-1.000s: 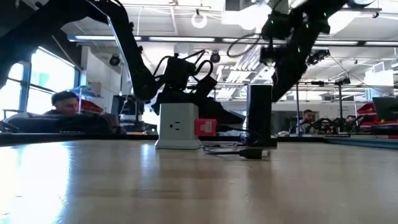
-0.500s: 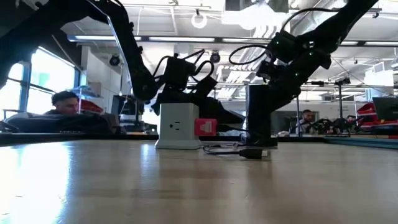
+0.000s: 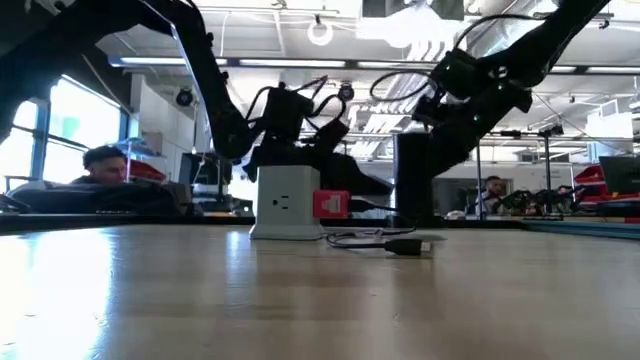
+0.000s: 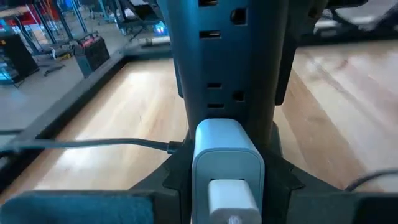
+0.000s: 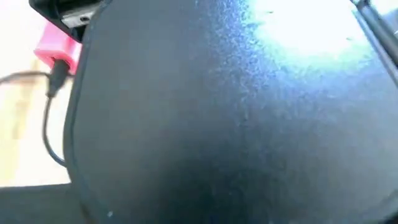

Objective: Insert USB
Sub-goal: Insert the white charger adapter into the black outlet extension

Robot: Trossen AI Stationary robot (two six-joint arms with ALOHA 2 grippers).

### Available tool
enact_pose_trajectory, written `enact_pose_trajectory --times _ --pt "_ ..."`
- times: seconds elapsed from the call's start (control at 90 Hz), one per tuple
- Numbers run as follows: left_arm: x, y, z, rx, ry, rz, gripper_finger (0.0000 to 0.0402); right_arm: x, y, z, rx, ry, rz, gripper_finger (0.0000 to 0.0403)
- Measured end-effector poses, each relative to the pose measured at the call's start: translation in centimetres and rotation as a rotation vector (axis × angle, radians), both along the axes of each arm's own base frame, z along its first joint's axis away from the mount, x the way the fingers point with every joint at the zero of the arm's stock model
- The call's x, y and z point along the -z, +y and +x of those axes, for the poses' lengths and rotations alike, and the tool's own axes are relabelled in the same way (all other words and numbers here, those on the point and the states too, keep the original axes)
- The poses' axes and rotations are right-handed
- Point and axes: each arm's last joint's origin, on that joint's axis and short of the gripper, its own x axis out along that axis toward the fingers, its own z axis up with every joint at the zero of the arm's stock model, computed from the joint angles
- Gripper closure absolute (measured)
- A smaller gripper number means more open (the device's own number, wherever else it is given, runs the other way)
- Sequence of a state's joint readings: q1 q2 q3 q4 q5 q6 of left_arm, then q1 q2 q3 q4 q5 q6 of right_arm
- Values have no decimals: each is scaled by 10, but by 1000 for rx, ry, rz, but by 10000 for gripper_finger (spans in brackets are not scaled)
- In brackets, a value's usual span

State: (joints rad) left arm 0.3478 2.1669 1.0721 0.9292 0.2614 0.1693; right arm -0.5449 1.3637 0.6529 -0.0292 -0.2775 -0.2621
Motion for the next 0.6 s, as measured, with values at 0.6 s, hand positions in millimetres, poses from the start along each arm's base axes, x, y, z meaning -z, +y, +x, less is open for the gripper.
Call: enact_pose_trajectory --times 0.6 --pt "-82 -8 -7 190 -497 -128 309 -98 33 -39 -93 -462 -136 178"
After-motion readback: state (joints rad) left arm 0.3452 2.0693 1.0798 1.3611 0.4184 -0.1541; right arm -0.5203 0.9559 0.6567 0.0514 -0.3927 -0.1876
